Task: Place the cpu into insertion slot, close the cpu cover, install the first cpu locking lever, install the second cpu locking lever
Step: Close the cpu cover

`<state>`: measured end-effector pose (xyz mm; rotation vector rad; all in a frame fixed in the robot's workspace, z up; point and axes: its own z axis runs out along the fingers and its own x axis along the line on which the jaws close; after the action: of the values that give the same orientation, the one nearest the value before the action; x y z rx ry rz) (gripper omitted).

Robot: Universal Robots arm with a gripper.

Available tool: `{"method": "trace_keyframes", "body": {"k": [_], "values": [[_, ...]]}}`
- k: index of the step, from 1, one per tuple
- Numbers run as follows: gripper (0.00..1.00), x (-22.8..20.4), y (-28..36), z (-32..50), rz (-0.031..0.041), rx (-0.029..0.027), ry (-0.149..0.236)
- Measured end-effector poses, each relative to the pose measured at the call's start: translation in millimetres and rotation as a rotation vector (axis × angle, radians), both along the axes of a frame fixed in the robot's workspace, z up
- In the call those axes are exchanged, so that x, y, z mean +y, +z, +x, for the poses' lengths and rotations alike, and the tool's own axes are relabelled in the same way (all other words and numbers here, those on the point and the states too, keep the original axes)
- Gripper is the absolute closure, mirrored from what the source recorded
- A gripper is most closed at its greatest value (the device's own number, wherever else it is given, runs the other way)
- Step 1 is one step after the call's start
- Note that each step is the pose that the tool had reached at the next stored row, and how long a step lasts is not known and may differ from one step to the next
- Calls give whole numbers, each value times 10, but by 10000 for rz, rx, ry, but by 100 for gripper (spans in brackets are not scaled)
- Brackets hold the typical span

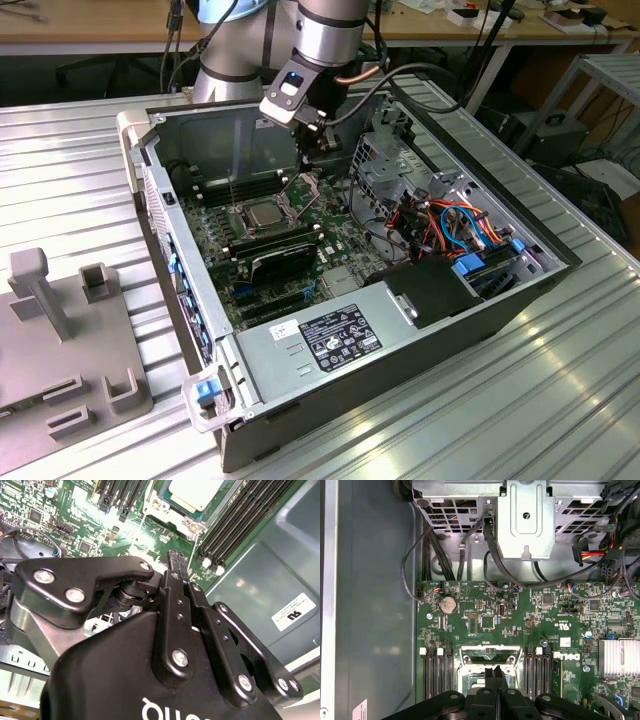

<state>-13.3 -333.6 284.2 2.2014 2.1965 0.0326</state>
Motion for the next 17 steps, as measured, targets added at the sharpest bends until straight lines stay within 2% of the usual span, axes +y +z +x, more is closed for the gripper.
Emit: {"method": "trace_keyframes", "body": {"k": [17], "values": [[89,0,0,127,-1,0,0]]}}
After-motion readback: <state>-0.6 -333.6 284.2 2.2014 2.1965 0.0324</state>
